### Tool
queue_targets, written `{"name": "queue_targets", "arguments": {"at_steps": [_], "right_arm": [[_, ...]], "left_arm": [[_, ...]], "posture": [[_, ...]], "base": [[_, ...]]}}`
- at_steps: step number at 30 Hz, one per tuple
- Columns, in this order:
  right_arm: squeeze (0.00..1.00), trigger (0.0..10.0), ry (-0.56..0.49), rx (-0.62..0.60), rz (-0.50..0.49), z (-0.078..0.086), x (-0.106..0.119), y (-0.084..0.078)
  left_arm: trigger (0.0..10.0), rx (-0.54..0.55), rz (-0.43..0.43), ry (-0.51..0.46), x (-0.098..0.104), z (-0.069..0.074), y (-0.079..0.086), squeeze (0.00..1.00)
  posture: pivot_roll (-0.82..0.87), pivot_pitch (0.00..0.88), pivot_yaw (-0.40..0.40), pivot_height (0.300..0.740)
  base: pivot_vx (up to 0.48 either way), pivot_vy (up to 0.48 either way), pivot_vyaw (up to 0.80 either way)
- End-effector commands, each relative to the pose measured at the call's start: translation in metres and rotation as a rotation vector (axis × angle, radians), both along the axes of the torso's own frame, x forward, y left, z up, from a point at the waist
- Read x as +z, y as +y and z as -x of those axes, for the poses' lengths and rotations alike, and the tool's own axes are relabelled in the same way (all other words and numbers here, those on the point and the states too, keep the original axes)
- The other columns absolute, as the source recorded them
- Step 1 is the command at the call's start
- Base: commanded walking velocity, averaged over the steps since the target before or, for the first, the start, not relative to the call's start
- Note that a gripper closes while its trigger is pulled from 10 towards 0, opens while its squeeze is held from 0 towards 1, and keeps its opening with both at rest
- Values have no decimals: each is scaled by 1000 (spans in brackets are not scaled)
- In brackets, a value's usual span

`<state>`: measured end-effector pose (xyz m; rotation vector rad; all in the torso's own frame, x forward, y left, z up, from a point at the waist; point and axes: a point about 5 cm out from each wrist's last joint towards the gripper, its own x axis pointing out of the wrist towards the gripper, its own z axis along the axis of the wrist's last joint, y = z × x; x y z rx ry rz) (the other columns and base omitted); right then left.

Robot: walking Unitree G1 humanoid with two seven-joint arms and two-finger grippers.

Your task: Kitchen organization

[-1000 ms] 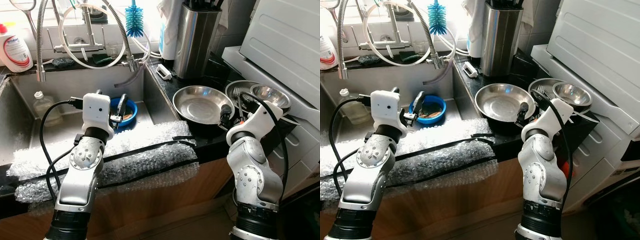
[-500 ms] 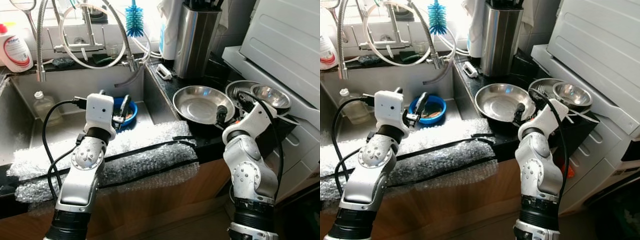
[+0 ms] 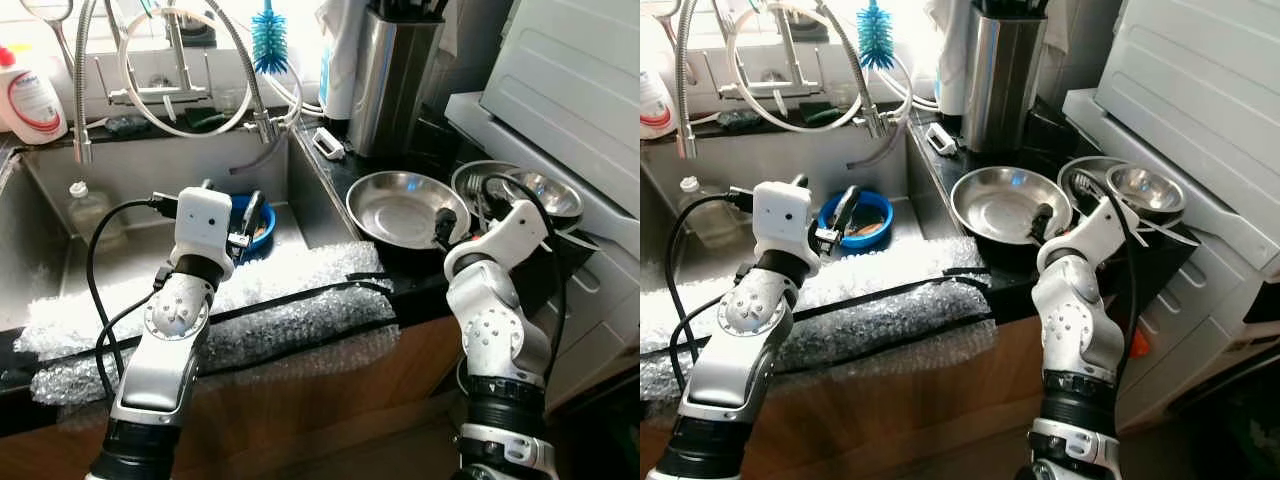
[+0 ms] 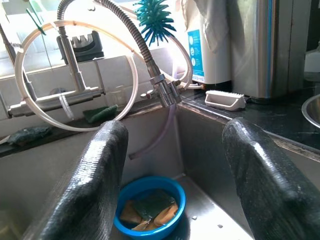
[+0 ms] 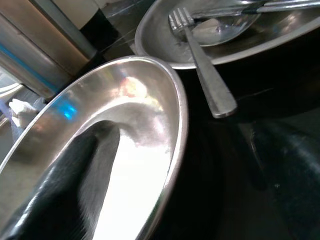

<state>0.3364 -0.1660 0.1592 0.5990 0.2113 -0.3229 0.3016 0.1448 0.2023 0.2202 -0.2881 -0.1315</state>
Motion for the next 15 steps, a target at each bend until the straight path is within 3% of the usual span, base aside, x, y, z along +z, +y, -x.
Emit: {"name": "queue_targets", "arguments": {"at_steps": [1, 4, 5, 6, 15], "right_arm": [[0, 10000, -15, 2, -11, -6, 7, 4], [0, 10000, -15, 4, -13, -7, 6, 4], [0, 8627, -15, 14, -16, -8, 6, 5], [0, 0, -16, 25, -25, -9, 6, 6], [0, 0, -9, 46, -24, -13, 5, 10]], "left_arm": [[10000, -26, -10, -22, 5, 0, -4, 0], [10000, -26, -10, -22, 5, 0, -4, 0], [10000, -26, -10, -22, 5, 0, -4, 0], [10000, -27, -10, -22, 6, 0, -4, 0], [10000, -28, -9, -24, 6, -1, -4, 0]], "posture": [[-56, 0, -68, 740], [-57, 0, -68, 740], [-55, 0, -68, 740], [-55, 0, -66, 740], [-55, 0, -67, 740]], "base": [[0, 0, 0], [0, 0, 0], [0, 0, 0], [0, 0, 0], [0, 0, 0]]}}
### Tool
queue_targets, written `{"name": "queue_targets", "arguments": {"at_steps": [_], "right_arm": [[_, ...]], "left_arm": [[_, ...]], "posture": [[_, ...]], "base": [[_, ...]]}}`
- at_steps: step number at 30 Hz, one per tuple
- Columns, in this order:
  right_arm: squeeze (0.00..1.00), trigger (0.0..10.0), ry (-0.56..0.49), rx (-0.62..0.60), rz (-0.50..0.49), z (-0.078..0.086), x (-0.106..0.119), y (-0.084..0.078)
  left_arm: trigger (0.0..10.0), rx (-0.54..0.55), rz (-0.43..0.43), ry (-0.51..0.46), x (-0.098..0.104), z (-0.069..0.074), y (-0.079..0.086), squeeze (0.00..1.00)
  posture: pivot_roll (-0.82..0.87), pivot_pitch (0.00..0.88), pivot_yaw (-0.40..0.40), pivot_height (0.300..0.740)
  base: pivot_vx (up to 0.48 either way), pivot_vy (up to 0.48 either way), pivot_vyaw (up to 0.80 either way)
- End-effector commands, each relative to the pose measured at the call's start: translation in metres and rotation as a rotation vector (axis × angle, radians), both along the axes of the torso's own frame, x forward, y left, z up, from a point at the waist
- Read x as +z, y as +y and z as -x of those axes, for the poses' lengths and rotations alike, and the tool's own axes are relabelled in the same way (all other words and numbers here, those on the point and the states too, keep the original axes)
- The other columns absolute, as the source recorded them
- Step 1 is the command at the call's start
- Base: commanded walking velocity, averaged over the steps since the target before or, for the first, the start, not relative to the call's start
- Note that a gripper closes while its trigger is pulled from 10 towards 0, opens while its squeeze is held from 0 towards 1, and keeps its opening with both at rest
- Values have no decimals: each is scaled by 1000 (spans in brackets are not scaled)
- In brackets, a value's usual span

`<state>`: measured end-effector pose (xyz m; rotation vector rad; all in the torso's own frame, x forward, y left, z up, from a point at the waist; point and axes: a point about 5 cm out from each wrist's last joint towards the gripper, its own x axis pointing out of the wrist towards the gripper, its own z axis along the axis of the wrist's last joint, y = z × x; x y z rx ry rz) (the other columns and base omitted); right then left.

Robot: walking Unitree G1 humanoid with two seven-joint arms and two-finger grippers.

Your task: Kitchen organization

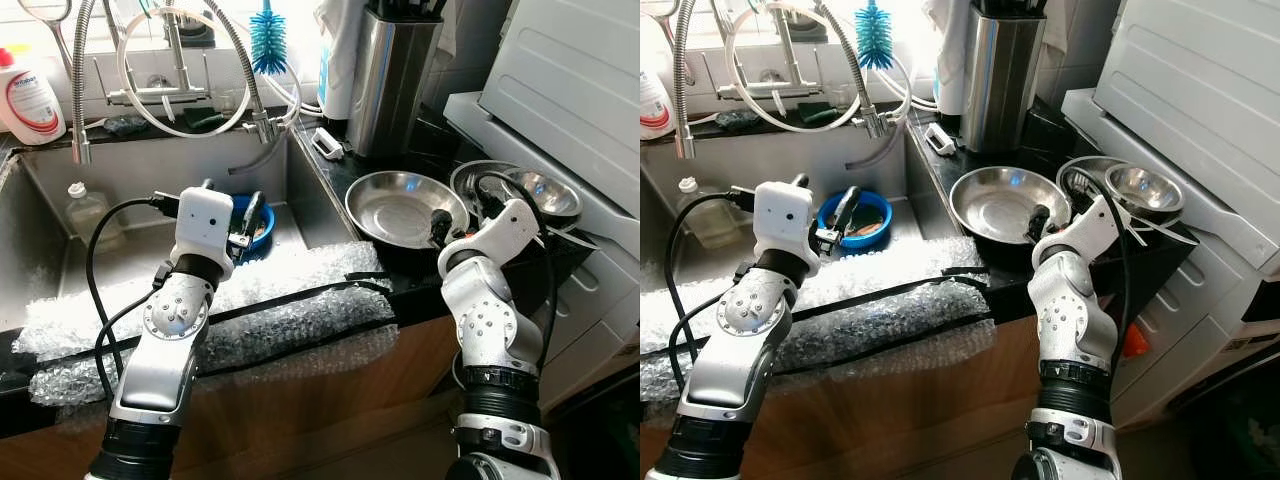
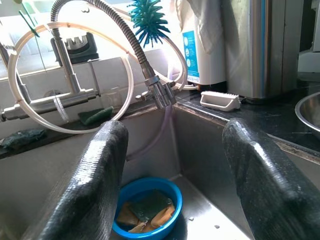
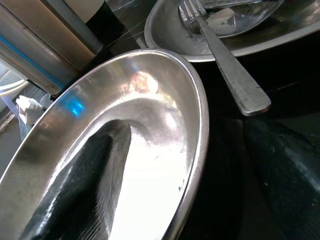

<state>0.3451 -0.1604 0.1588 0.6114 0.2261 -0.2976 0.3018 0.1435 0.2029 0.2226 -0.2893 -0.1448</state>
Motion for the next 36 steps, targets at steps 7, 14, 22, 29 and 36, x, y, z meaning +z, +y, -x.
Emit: {"name": "queue_targets", "arguments": {"at_steps": [7, 14, 22, 29, 36], "right_arm": [[0, 0, -4, 35, -3, -6, 4, 7], [0, 0, -6, 53, -7, -9, 5, 11], [0, 0, -11, 60, -13, -11, 7, 13], [0, 0, -41, 71, -47, -12, 8, 20], [0, 0, -86, 62, -103, -13, 9, 25]], "left_arm": [[10000, -17, -5, -19, 5, -1, -4, 0], [10000, -19, -5, -16, 4, -1, -4, 0], [10000, -21, -3, -15, 4, -1, -5, 0], [10000, -21, -11, -21, 5, -1, -4, 0], [10000, -28, -27, -35, 7, -1, -7, 0]], "posture": [[-53, 0, -70, 740], [-54, 0, -71, 740], [-53, 0, -72, 740], [-52, 0, -68, 740], [-52, 0, -65, 740]], "base": [[0, 0, 0], [0, 0, 0], [0, 0, 0], [0, 0, 0], [0, 0, 0]]}}
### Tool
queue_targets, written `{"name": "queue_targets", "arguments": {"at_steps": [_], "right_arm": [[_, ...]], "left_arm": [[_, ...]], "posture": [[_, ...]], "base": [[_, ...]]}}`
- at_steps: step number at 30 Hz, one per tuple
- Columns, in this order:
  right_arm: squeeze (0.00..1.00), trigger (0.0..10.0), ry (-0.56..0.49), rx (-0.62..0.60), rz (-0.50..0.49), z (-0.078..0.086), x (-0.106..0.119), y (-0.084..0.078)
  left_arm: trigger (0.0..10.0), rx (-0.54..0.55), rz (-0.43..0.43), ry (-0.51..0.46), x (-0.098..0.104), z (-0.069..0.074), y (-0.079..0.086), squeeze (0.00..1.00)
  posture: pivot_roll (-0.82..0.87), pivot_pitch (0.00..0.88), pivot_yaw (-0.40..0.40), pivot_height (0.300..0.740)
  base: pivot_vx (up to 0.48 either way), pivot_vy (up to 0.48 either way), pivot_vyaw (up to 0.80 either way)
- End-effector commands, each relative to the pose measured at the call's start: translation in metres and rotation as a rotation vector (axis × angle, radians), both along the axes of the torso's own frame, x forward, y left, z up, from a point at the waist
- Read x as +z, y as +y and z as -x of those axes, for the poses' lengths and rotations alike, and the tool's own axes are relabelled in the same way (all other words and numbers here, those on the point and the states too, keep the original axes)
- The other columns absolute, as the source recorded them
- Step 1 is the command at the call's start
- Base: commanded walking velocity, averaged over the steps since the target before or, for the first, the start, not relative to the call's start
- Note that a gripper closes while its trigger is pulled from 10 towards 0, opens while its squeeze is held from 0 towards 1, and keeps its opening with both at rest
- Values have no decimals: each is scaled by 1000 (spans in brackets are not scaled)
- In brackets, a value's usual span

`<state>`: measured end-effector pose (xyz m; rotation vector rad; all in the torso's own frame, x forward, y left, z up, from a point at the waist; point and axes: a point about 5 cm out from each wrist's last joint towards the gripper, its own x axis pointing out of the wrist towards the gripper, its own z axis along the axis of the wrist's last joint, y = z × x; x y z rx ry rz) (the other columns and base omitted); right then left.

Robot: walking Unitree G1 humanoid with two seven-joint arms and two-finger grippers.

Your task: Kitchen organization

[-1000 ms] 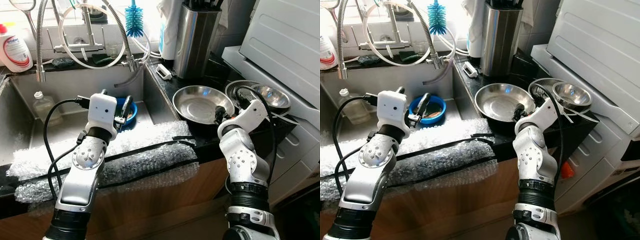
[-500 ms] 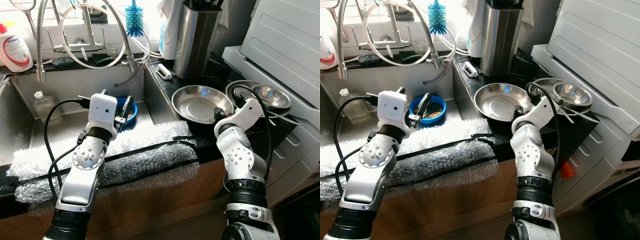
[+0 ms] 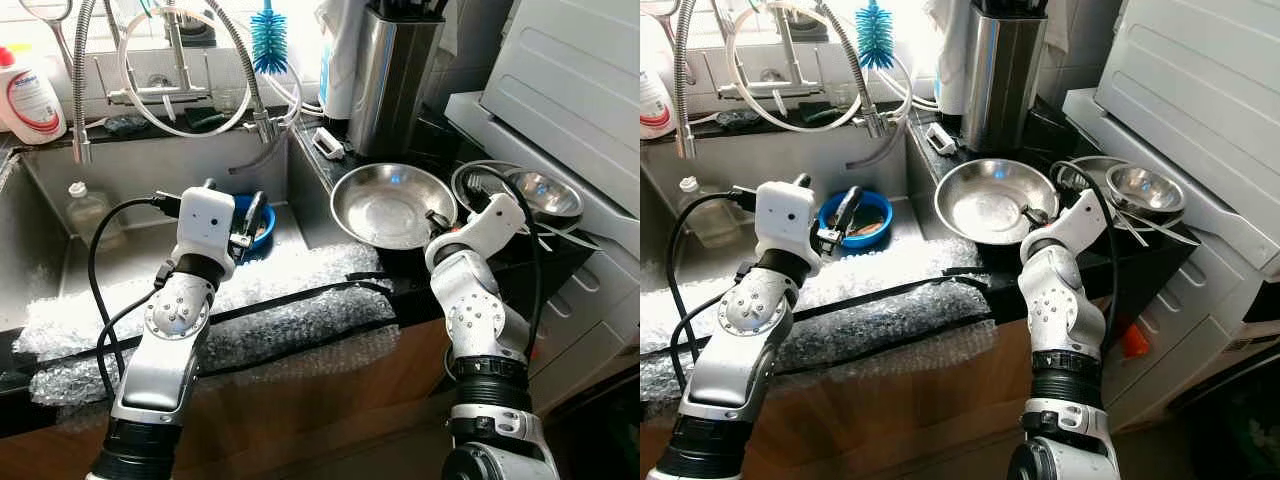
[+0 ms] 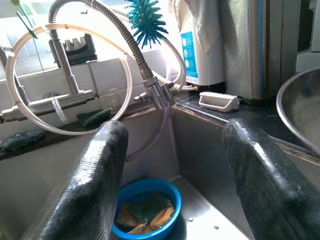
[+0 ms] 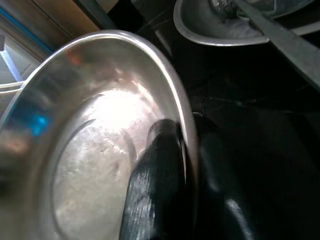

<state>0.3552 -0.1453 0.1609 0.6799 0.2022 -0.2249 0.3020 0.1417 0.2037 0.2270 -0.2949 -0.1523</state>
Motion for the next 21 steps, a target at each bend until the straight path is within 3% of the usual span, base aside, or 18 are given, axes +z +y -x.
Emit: {"name": "queue_targets", "arguments": {"at_steps": [1, 8, 9, 10, 11, 12, 13, 14, 15, 21], "right_arm": [[0, 0, -46, 5, -46, -4, 8, 10], [0, 0, -189, 2, -80, -7, 25, 16], [0, 706, -201, -3, -83, -7, 26, 16], [0, 706, -221, -7, -80, -8, 28, 16], [0, 1608, -265, -8, -71, -8, 34, 17], [0, 4471, -293, -2, -78, -9, 37, 18], [0, 4471, -293, -2, -78, -9, 37, 18], [0, 6118, -310, 6, -86, -9, 40, 20], [0, 10000, -355, 28, -74, -9, 45, 23], [0, 10000, -516, 130, -22, -3, 63, 37]], "left_arm": [[10000, -20, -21, -31, 6, -1, -5, 0], [10000, -1, -15, -60, 10, 0, -5, 0], [10000, -1, -16, -62, 10, 1, -5, 0], [10000, 2, -17, -68, 11, 1, -5, 0], [10000, 13, -15, -82, 13, 1, -3, 0], [10000, 20, -12, -90, 15, 1, -2, 0], [10000, 20, -12, -90, 15, 1, -2, 0], [10000, 23, -10, -92, 15, 1, -1, 0], [10000, 23, -8, -93, 16, 1, -1, 0], [10000, 33, 89, -82, 20, -1, 2, 0]], "posture": [[-52, 0, -65, 740], [-50, 0, -66, 740], [-46, 0, -67, 740], [-46, 0, -67, 740], [-44, 0, -67, 740], [-46, 0, -67, 740], [-46, 0, -67, 740], [-46, 0, -67, 740], [-45, 0, -67, 740], [-49, 0, -66, 740]], "base": [[0, 0, 0], [0, 0, 0], [0, 0, 0], [0, 0, 0], [0, 0, 0], [0, 0, 0], [0, 0, 0], [0, 0, 0], [0, 0, 0], [0, 0, 0]]}}
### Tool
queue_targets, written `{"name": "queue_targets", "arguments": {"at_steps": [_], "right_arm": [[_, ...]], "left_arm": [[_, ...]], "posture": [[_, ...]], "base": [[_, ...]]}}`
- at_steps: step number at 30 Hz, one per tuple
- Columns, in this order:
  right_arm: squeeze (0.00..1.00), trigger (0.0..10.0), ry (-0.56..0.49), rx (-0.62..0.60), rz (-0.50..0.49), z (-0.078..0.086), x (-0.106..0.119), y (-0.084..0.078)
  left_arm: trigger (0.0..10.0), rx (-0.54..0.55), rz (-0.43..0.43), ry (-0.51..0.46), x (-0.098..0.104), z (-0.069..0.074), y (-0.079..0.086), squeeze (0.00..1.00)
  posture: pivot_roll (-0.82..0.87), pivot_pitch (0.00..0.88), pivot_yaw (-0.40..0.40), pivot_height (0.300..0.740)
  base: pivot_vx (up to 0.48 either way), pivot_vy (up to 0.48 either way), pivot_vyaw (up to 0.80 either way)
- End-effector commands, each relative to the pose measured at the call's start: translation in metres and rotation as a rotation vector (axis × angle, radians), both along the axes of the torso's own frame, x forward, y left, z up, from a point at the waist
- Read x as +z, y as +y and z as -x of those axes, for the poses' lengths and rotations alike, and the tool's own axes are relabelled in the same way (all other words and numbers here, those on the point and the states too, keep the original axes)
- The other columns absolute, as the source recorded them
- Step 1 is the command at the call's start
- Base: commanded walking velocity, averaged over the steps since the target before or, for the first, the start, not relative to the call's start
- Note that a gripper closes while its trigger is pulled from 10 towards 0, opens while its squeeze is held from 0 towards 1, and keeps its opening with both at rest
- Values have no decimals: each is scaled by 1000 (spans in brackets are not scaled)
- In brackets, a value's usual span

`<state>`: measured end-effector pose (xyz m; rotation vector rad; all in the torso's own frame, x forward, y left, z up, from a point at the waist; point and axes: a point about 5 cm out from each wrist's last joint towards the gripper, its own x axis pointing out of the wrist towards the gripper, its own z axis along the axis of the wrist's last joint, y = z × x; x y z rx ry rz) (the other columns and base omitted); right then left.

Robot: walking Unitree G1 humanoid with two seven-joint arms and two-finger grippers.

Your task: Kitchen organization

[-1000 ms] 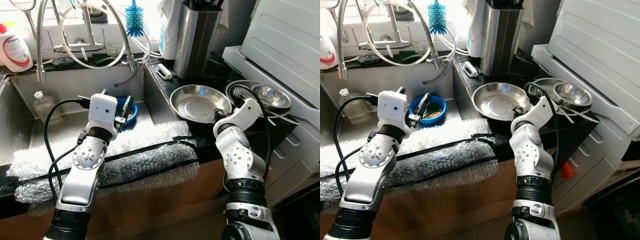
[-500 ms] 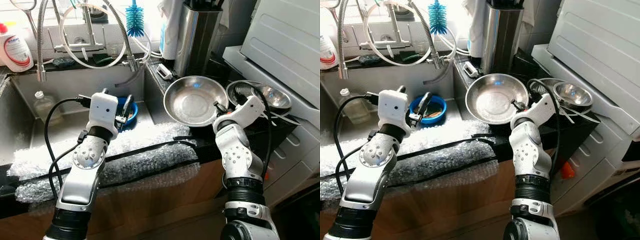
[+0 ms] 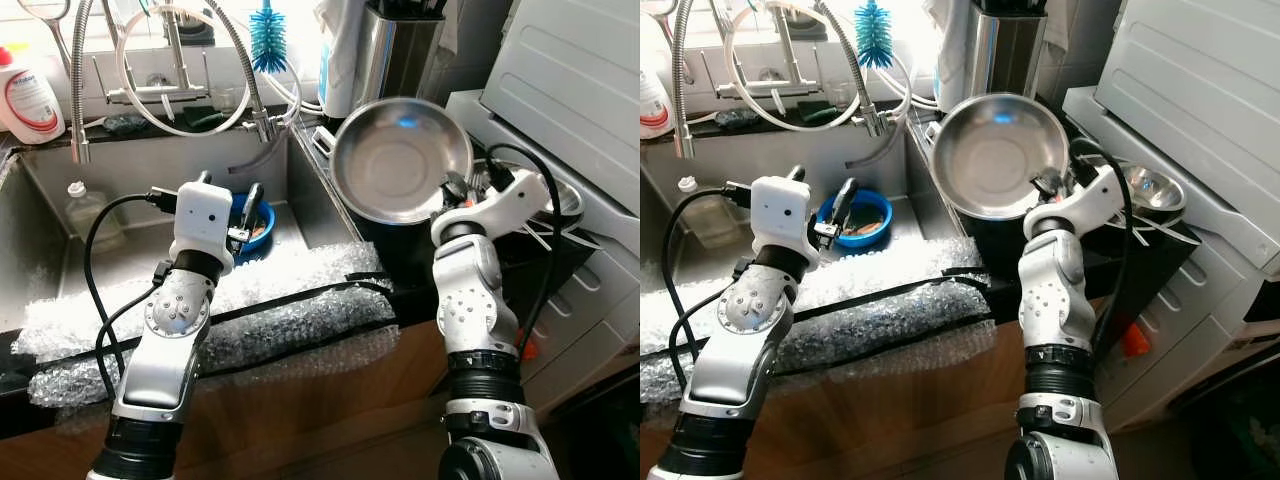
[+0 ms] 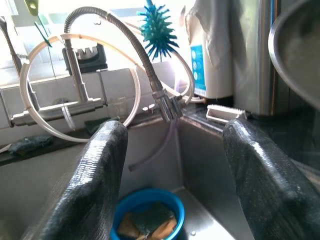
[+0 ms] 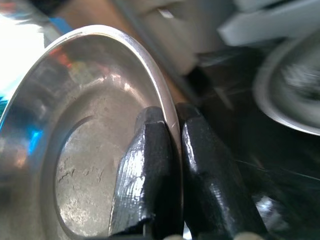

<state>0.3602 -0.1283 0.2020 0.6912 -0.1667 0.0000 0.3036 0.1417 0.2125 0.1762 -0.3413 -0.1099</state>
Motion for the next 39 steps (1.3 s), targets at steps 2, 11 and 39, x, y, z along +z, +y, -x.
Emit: {"name": "queue_targets", "arguments": {"at_steps": [2, 11, 39], "right_arm": [[0, 10000, -155, 103, -29, 6, 26, 28], [0, 10000, -225, 199, 35, 16, 25, 38], [0, 10000, -231, 223, 63, 17, 22, 35]], "left_arm": [[10000, 0, 55, -37, 13, 0, 1, 0], [10000, -14, 114, -81, 23, 2, -2, 0], [10000, -244, 157, -116, 33, 11, -38, 0]], "posture": [[-49, 0, -64, 740], [-50, 0, -65, 740], [-50, 0, -75, 740]], "base": [[0, 0, 0], [0, 0, 0], [0, 0, 0]]}}
